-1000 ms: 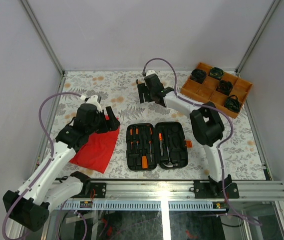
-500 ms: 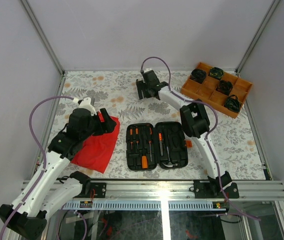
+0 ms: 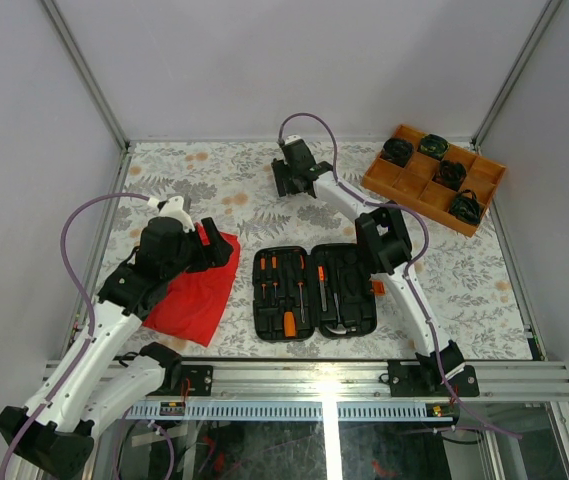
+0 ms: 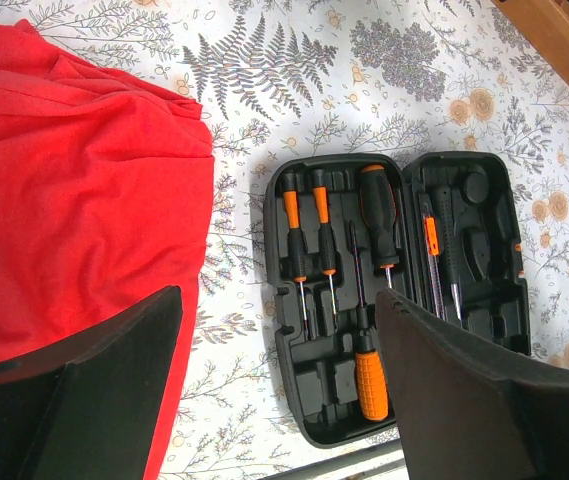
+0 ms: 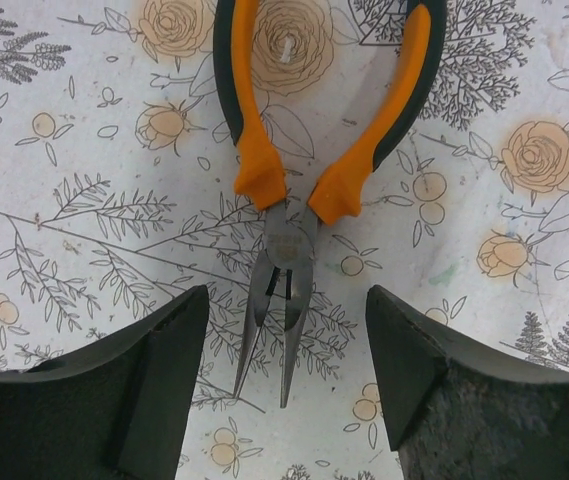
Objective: Sort the tools into containers
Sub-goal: Pick up the pliers at the center of the board.
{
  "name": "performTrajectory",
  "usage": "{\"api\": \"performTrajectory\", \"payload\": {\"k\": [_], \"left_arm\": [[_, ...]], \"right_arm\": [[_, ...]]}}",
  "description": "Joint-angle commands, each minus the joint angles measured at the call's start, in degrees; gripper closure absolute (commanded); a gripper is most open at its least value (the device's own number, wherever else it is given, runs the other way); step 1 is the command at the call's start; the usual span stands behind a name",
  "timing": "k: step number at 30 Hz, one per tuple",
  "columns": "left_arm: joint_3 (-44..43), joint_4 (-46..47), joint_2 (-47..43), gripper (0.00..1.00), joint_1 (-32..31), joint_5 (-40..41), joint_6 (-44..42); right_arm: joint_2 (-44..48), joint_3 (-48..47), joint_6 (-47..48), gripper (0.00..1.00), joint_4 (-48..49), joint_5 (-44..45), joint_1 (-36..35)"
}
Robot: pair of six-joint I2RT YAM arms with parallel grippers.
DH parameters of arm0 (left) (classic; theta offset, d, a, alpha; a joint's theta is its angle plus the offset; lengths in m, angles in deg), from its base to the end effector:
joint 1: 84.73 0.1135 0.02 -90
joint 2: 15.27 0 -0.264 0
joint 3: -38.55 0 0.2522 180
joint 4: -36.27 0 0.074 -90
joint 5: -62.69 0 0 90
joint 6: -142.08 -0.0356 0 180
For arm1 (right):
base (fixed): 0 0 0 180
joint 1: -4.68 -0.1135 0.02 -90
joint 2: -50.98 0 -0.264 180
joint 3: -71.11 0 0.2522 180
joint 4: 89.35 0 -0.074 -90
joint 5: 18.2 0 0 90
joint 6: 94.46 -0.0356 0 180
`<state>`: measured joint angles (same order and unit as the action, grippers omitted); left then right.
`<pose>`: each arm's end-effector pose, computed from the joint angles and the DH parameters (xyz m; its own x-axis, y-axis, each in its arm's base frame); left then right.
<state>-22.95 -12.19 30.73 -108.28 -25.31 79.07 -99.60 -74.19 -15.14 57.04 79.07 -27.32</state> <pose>0.1578 -0.0674 0.3112 -0.6135 -0.2274 -0.7563 0.1056 0.9254 -0.3639 0.4995 0.3068 0.1513 -0.6051 -0.1614 -0.7796 -0.3358 0.9396 0.0662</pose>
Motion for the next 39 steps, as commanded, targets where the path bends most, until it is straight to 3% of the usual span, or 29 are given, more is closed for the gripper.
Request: {"api": "performTrajectory", "payload": {"k": [1,6,16,26,39], "left_arm": [[0.36,0.77,-0.16,0.23,0.34,1.16,-0.18],[0.24,0.53,-0.27,0.23,0.31,1.45,-0.05],[-0.55,-0.91,-0.62,0.23,0.36,2.7,0.69],[-0.27,-1.38,-2.72,0.23,0.32,6.26,1.91],[-1.11,-1.16,-1.74,0.24,0.34,3.07,1.24]], "right_arm": [[-1.58,-3.19,1.03,0.31,-1.04,1.49,-0.16],[-3.82,-5.22,1.1,0.38,-1.81,2.02,-0.16],[-1.65,-1.33,1.76,0.73,0.1,2.43,-0.07],[8.65,11.33,3.29,0.99,3.92,2.46,-0.08],[30.19,36.18,3.15,1.0,14.03,-1.86,-0.09]]}}
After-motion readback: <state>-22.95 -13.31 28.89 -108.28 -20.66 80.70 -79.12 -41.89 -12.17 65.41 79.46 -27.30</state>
